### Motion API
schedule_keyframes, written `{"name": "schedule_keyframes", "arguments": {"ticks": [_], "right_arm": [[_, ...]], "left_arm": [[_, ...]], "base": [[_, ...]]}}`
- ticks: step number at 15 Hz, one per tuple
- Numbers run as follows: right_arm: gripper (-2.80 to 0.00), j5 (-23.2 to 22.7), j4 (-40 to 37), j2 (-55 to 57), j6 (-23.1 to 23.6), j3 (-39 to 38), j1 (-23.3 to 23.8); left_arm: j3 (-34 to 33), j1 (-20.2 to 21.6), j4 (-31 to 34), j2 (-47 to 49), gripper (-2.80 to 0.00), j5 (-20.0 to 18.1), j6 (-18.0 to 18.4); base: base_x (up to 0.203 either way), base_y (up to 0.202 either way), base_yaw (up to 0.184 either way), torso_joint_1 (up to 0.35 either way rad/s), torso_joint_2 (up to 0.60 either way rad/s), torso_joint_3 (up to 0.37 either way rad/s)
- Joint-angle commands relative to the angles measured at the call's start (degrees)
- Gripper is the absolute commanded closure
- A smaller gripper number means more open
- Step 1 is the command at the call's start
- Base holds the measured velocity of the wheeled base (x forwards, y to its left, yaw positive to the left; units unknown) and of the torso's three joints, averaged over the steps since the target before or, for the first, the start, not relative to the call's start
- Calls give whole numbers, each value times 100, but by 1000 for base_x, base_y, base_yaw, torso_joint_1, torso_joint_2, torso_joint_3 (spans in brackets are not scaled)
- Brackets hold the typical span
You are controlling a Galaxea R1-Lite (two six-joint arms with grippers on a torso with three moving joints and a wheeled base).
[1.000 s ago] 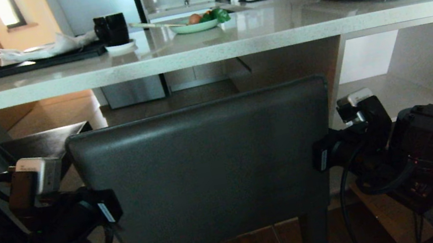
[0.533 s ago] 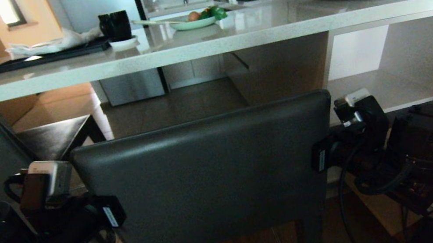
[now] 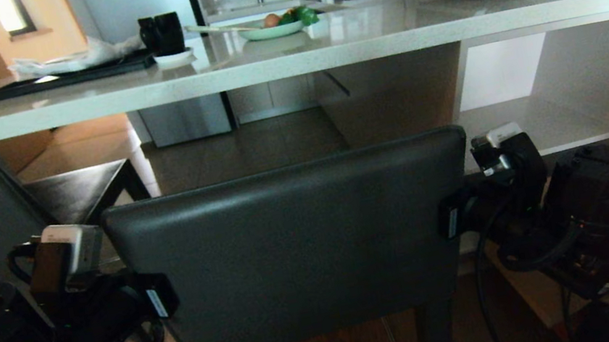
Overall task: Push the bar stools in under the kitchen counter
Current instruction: Push the gray chair back under the dining table
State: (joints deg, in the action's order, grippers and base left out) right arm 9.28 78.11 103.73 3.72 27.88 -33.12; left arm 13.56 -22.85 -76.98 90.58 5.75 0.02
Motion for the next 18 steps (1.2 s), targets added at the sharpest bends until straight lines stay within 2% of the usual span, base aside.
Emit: {"name": "schedule_keyframes", "arguments": {"ticks": [1, 6, 14, 16, 18], "right_arm": [[0, 4, 37, -7, 6, -2, -3], [0, 4, 37, -2, 6, -20, -4], [0, -14, 46, 181, -3, -52, -44], [0, -14, 42, 209, -4, -68, -97], [0, -34, 40, 220, 5, -185, -210]], "left_arm": [[-20, -1, -54, -22, 0, 5, -2], [-28, -1, -54, -22, 0, 13, -2], [-302, 85, -66, 260, 0, 54, 5], [-299, 31, -72, 495, 0, 336, 42], [-157, -324, -79, 607, 0, 651, 60]], "base": [[-160, 0, 1, 7, 0, 2], [-171, 0, -2, -3, 1, 4], [0, 0, 0, 0, 0, 0], [0, 0, 0, 0, 0, 0], [0, 0, 0, 0, 0, 0]]}}
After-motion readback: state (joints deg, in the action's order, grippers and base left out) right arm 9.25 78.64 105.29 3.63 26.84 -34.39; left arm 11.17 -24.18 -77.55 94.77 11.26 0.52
